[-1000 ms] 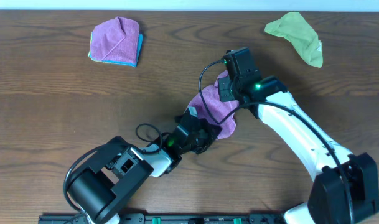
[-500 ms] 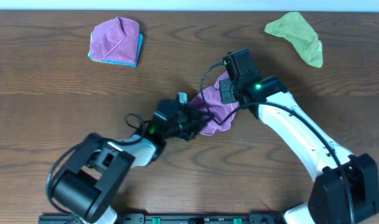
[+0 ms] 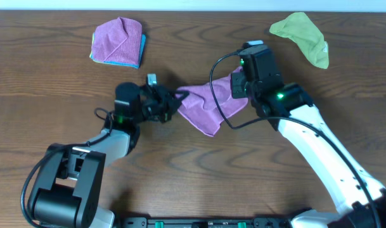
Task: Fold the cloth
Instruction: 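Lift and stretch the purple cloth apart with both grippers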
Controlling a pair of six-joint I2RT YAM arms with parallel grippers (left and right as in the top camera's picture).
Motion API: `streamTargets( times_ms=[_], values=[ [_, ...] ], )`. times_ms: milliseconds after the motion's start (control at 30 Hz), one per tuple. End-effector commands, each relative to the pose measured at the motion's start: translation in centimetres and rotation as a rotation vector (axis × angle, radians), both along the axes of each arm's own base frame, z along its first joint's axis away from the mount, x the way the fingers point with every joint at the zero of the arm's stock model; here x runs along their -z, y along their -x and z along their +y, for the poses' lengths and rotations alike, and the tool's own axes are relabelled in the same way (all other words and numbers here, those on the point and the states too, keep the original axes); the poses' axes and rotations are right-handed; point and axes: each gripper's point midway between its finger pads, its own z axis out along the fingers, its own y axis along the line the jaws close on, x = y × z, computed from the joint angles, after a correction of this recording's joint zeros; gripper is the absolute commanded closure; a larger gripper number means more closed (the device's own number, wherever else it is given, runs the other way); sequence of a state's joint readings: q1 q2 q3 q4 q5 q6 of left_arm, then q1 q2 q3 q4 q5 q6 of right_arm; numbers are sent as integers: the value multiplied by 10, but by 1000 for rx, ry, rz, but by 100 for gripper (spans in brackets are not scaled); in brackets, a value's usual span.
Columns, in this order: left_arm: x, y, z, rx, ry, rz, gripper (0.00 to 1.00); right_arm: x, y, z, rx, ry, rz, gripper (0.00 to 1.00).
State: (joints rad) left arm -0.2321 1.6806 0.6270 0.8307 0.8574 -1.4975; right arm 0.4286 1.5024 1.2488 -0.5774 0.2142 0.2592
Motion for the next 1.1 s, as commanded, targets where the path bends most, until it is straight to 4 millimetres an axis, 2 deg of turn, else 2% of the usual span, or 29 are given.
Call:
streamTargets(
  times_ms=[0,200,367,467,500,700,867,967,1067],
  values=[
    [-48,-20,3,1,49,-100,94,-35,-4,-4,28,-44,-95,99],
    [-90,-60,20,-55,16,-159,94,-55,-16,0,18,-64,-187,99],
    [-106,-82,31,-114,-58,-195,94,-68,-38,5,-15,-47,-287,99],
    [-108,-93,39,-169,-109,-205,94,-71,-55,0,-4,-42,-335,99],
    [-107,-99,45,-211,-133,-203,94,-67,-65,-8,16,-40,-347,99],
    [-101,-119,68,-364,-215,-223,94,-57,-96,-29,68,-27,-385,99],
    [-100,-128,82,-450,-272,-252,94,-50,-115,-33,80,-28,-410,99],
    [-102,-130,83,-455,-287,-269,94,-44,-121,-31,75,-24,-410,99],
    [-97,-125,70,-415,-308,-273,94,-40,-121,-29,70,-22,-403,99]
  ],
)
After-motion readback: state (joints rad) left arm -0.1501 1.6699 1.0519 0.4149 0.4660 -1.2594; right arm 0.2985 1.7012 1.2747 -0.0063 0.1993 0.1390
